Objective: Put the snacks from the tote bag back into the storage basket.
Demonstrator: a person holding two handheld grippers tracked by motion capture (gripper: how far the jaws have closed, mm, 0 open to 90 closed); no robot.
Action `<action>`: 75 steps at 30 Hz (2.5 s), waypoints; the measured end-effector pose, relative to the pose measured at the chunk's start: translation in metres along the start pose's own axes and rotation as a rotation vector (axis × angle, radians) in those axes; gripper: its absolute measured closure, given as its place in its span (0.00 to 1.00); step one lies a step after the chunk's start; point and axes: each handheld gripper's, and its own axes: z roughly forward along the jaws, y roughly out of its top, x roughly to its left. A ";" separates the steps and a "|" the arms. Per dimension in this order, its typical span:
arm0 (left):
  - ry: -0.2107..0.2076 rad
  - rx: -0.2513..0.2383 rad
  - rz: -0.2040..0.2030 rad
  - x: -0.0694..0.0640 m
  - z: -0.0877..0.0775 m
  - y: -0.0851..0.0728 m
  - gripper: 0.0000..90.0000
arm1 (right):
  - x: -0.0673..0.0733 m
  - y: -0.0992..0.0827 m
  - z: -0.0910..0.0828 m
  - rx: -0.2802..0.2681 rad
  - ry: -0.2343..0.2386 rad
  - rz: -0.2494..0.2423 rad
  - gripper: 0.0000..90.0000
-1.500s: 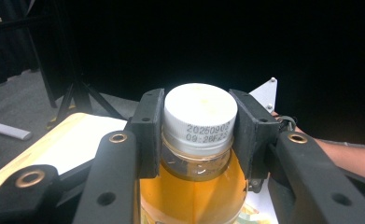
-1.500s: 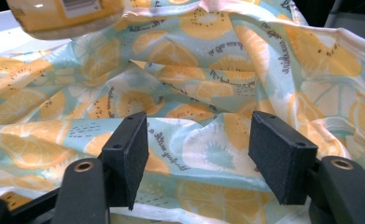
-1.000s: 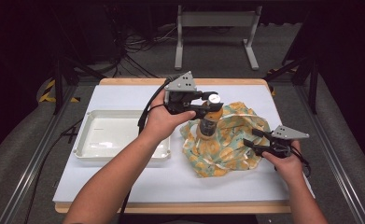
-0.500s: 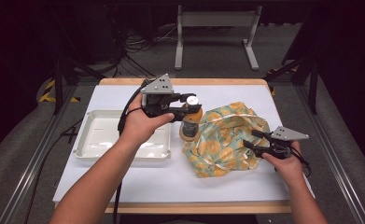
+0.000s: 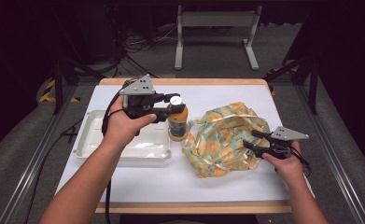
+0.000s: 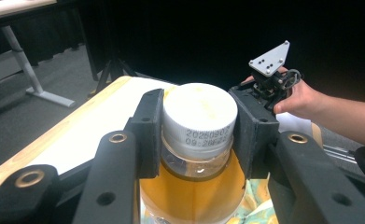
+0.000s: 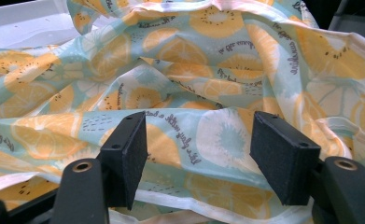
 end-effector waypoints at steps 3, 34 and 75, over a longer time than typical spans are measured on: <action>0.000 -0.011 -0.011 0.003 -0.006 -0.006 0.65 | 0.000 0.000 0.000 0.000 0.000 0.002 0.41; 0.062 0.007 -0.077 0.032 -0.026 -0.060 0.65 | -0.002 0.000 -0.004 -0.016 0.007 0.025 0.40; 0.079 0.101 -0.073 0.029 -0.021 -0.103 0.64 | -0.002 -0.002 -0.002 -0.013 0.009 0.032 0.40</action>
